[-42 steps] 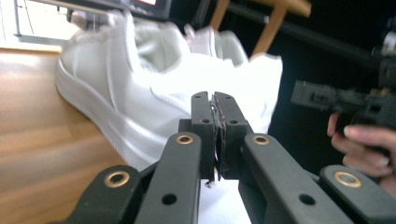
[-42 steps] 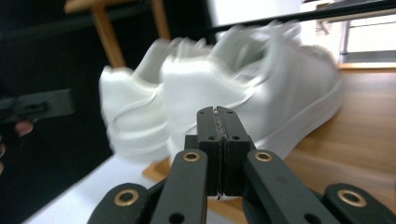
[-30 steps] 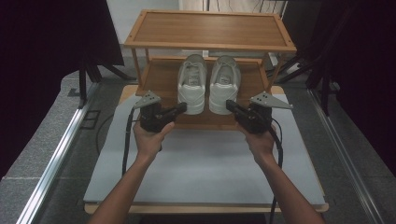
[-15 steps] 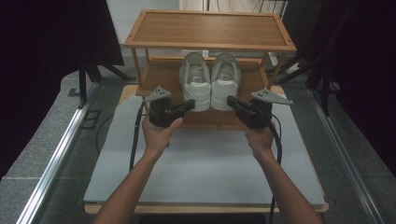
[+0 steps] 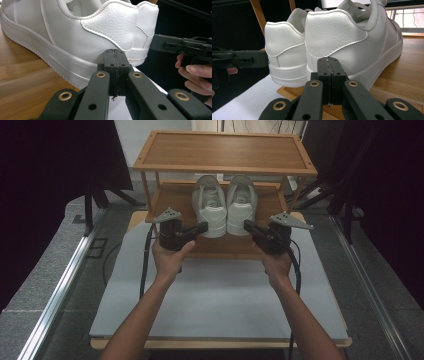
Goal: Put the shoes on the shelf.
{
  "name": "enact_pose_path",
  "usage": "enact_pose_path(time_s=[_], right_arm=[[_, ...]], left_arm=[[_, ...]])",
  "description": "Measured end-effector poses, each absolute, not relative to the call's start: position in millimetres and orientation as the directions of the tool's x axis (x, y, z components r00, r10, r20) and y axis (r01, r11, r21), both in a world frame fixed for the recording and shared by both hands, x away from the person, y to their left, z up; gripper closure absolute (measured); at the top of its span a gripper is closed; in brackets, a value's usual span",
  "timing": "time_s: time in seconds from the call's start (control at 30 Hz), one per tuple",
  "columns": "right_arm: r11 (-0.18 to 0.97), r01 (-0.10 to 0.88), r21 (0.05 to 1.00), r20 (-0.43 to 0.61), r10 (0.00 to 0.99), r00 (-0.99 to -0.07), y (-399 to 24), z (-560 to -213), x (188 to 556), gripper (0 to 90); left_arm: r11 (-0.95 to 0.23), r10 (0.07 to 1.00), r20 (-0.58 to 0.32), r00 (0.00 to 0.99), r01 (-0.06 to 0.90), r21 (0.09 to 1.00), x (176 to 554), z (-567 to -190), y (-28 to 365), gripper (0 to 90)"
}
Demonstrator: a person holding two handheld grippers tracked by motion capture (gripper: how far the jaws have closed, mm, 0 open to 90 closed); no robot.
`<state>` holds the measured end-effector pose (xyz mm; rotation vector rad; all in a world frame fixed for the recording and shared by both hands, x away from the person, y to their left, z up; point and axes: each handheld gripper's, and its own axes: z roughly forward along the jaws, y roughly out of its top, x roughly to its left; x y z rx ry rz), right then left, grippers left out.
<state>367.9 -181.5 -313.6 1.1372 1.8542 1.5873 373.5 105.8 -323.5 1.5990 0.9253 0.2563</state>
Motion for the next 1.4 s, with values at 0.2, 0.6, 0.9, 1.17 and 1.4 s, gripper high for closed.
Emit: enact_pose_path(time_s=[0.2,0.6,0.9,1.17,1.4], right_arm=[[-0.005,0.292,0.957,0.176,0.806,-0.564,-181.2,-314.7,370.8,88.4],[-0.020,0.293,0.956,0.190,0.802,-0.567,-182.2,-316.7,370.4,88.1],[-0.034,0.301,0.953,0.206,0.799,-0.565,-182.3,-317.1,370.8,87.9],[-0.037,0.312,0.949,0.220,0.788,-0.575,-182.3,-316.7,370.6,83.3],[0.022,0.248,0.968,0.128,0.811,-0.571,-184.7,-316.3,360.7,71.3]], left_arm=[[0.019,0.709,-0.305,0.637,0.414,0.910,370.5,-321.6,102.8,90.0],[-0.061,0.742,-0.212,0.636,0.379,0.924,365.7,-316.7,90.0,90.0],[-0.047,0.752,-0.225,0.620,0.390,0.919,374.1,-316.4,90.0,90.0],[-0.020,0.711,-0.277,0.646,0.412,0.911,374.6,-319.7,95.8,84.3],[-0.067,0.700,-0.229,0.677,0.382,0.922,360.5,-323.7,92.9,70.6]])
